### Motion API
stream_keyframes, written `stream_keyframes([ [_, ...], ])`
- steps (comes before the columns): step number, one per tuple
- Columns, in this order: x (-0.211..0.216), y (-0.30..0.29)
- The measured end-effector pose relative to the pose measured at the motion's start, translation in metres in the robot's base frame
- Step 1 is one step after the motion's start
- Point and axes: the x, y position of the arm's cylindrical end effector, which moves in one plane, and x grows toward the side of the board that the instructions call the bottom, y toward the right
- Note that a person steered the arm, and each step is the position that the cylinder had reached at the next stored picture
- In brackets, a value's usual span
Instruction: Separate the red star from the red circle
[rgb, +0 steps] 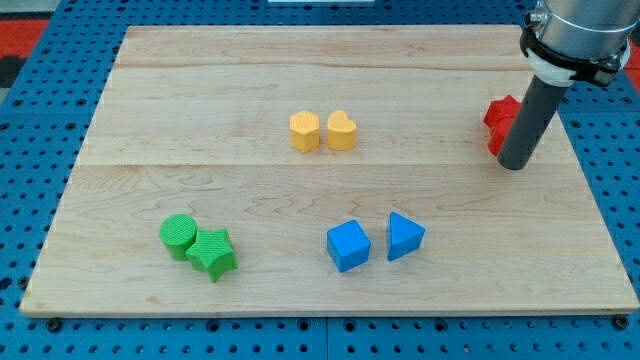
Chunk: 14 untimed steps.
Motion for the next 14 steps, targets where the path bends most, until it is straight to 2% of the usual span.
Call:
stream_keyframes([
  [1, -0.03, 0.0],
  [2, -0.038, 0.013],
  [3, -0.023, 0.043],
  [4, -0.056, 0.052],
  [5, -0.087, 0.009],
  [6, -0.089, 0.038],
  [7, -0.114, 0.063],
  [9, -0.186, -0.142],
  [10, -0.185, -0.087],
  [11, -0.16, -0.002],
  [12, -0.129, -0.073],
  [13, -0.145, -0.209],
  [14, -0.193, -0.308],
])
